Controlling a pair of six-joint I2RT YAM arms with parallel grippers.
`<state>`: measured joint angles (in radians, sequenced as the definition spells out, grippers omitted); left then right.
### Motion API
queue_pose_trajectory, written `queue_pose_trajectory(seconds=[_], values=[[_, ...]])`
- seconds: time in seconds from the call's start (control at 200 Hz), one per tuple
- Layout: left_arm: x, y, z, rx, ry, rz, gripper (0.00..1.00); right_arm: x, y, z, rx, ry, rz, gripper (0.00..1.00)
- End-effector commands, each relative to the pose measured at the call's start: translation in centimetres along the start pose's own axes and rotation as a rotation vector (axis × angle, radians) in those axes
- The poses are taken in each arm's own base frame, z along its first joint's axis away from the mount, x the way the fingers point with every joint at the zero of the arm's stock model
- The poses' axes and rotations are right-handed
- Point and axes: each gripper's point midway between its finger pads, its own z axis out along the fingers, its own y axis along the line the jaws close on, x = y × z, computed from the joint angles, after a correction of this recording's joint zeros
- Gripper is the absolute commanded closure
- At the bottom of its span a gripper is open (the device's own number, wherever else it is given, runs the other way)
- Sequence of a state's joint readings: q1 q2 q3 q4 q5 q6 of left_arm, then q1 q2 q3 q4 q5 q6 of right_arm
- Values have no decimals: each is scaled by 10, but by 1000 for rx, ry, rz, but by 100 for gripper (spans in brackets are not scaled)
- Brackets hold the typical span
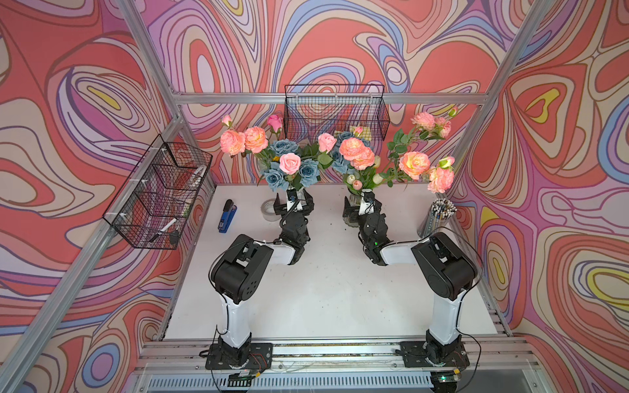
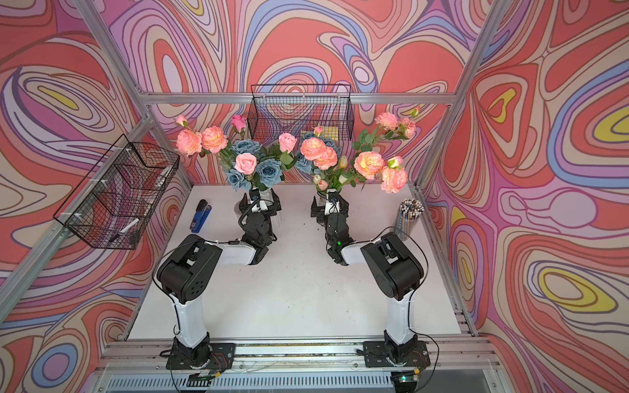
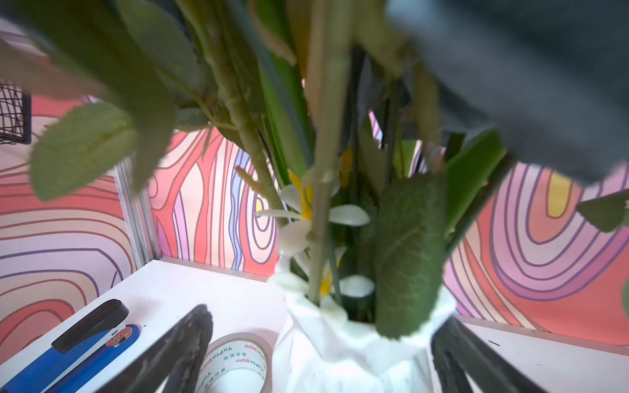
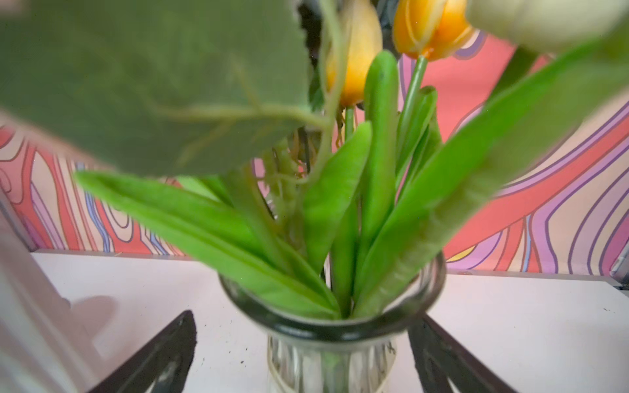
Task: Pick out pink flowers from the vase
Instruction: Move the vase to the center of the board, then pick up the flower from the vase.
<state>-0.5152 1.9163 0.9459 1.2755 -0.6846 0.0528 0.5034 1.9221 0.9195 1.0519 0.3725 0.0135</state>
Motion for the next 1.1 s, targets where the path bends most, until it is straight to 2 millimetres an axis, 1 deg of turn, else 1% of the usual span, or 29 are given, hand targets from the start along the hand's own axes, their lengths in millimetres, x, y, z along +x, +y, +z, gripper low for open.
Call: queue_pose_trajectory(seconds=[0.0,0.165,0.205,0.215,0.23,0.441,0.501,0.616,0.691,0.731,0.831,0.876,0.961,1.012,1.097], values=[[-21,6,-11,-4,-43,-62,0,5,9,-14,-49,54,-3,2],[-15,8,-29,17,-16,-71,0,8,20,-39,-90,95,-25,2],[-12,9,-33,21,-8,-71,0,17,22,-44,-99,117,-35,2],[-11,9,-34,23,-5,-69,0,8,23,-46,-103,101,-29,2],[-10,9,-36,24,-2,-69,0,6,23,-48,-105,99,-28,2],[3,11,-60,57,40,-55,0,16,32,-75,-159,157,-34,2],[5,8,-70,91,51,-62,0,20,33,-83,-177,182,-24,2],[5,-7,-92,193,74,-60,1,27,31,-96,-196,230,1,2],[-3,-10,-105,225,62,-58,3,31,29,-103,-197,266,18,5],[-9,-11,-110,245,53,-59,5,35,28,-106,-197,289,26,9],[-26,-16,-118,315,47,-69,8,43,23,-116,-190,324,52,23],[-33,-20,-120,348,55,-65,10,43,19,-121,-183,315,73,27],[-49,-19,-123,365,41,-63,13,45,10,-132,-161,298,97,33],[-60,-15,-123,356,17,-63,14,41,5,-136,-149,272,107,36],[-81,-9,-121,327,-33,-42,17,42,1,-138,-140,279,91,36]])
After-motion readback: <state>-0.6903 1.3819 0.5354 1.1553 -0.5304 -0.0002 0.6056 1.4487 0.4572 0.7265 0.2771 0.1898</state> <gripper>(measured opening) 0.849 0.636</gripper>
